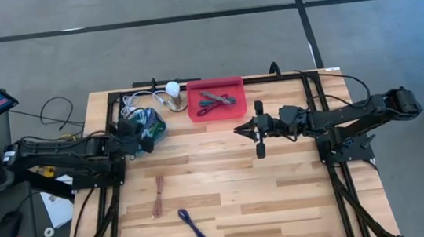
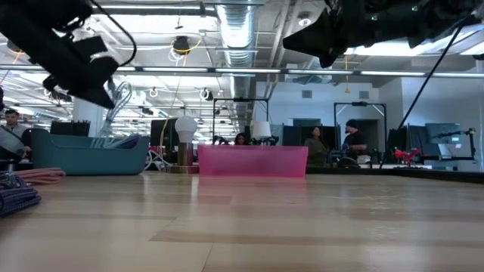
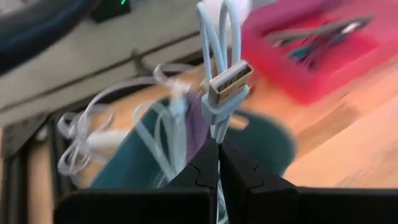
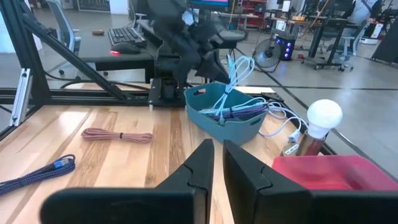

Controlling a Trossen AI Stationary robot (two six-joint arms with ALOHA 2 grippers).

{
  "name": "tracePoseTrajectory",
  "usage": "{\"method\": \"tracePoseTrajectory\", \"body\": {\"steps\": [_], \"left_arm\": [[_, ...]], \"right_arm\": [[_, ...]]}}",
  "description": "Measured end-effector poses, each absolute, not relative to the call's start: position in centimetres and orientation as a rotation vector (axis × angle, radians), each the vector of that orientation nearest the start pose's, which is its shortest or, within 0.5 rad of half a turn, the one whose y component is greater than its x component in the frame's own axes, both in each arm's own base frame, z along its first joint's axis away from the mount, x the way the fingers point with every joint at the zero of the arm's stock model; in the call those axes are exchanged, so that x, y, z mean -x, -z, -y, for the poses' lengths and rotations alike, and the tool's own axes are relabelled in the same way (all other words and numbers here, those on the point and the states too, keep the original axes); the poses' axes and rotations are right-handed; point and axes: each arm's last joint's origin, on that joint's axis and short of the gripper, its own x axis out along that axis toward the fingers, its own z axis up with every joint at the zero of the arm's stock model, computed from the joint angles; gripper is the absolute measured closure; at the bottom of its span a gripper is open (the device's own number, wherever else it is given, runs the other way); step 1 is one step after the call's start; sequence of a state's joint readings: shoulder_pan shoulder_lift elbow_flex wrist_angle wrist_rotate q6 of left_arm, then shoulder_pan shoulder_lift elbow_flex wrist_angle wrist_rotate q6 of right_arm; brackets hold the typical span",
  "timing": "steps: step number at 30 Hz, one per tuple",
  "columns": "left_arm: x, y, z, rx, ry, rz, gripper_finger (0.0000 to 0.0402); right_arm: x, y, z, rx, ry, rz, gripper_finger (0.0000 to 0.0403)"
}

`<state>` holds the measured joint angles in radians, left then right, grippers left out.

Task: Pick & Place USB Port
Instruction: Put the blue USB cable into the blue bin, then put the light brown USB cable into the blue bin

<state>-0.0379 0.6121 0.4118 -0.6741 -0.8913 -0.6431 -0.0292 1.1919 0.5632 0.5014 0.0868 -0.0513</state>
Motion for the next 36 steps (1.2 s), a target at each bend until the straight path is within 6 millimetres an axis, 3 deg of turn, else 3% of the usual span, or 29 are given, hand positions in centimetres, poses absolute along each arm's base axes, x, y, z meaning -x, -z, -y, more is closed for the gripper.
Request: {"method": "tracePoseTrajectory", "body": {"steps": [14,29,36], "left_arm": [[-11.6,-18.1,-2.6,0.257,-1.056,-0.702,0.0386],[-12.0,-18.2,-2.6,0.261,-1.049,-0.68,0.0273],[-12.9,-19.4,-2.1,0.239,-0.836,-0.657,0.0289]], "right_arm": [[-25.1,-24.1,1.0,0.055,0.113,-0.131,0.0378],[-25.1,-24.1,1.0,0.066,0.111,-0.137,0.0377],[-23.8,-25.0,0.9,0.082,0.104,-0.152,0.0377]]}}
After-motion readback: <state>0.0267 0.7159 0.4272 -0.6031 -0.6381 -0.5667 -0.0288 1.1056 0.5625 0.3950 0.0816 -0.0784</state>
